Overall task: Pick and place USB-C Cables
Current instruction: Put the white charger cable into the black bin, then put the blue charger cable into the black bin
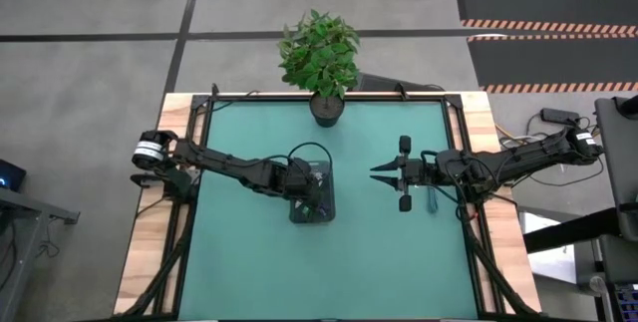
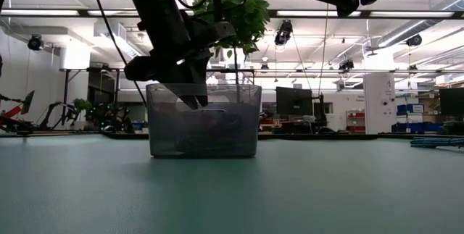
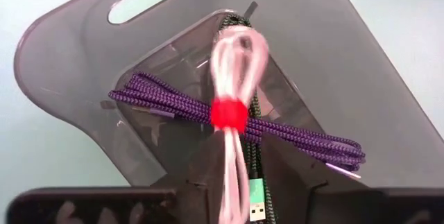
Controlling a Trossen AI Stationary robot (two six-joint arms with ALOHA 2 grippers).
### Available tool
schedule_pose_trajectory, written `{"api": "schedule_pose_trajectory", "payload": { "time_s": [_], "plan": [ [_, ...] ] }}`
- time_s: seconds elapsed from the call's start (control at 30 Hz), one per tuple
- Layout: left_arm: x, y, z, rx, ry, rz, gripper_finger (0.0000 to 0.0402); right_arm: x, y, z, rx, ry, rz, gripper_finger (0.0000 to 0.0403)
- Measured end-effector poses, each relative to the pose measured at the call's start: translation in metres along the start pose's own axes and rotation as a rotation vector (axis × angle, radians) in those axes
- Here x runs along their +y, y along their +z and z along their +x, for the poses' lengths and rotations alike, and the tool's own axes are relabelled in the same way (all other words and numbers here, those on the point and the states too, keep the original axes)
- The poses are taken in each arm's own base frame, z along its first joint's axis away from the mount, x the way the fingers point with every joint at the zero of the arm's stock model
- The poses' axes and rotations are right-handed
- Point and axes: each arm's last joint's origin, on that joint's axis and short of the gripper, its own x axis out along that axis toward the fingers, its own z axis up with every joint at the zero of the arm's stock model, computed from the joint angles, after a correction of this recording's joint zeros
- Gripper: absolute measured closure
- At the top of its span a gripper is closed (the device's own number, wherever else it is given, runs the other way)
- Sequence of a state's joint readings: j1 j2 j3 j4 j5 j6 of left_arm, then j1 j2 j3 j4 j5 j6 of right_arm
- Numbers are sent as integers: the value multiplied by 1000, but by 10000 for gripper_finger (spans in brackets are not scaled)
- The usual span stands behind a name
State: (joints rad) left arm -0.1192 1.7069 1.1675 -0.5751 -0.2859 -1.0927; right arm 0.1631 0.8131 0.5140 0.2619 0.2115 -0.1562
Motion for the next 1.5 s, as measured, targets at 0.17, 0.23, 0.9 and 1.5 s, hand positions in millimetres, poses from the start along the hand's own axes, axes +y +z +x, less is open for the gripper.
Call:
{"api": "schedule_pose_trajectory", "payload": {
  "time_s": [0.17, 0.23, 0.9, 1.5],
  "plan": [
    [0, 0, 0, 0, 2, -1, 286, 0, 0, 0, 0, 0, 3, 339],
    [0, 0, 0, 0, 2, 2, 274, 0, 0, 0, 1, 0, 9, 339],
    [-21, -22, -71, -270, -170, 762, 259, -1, -7, 0, 68, -70, 348, 339],
    [-7, -34, -104, -791, -481, 952, 259, -22, -64, -16, 855, -743, 844, 339]
  ]
}}
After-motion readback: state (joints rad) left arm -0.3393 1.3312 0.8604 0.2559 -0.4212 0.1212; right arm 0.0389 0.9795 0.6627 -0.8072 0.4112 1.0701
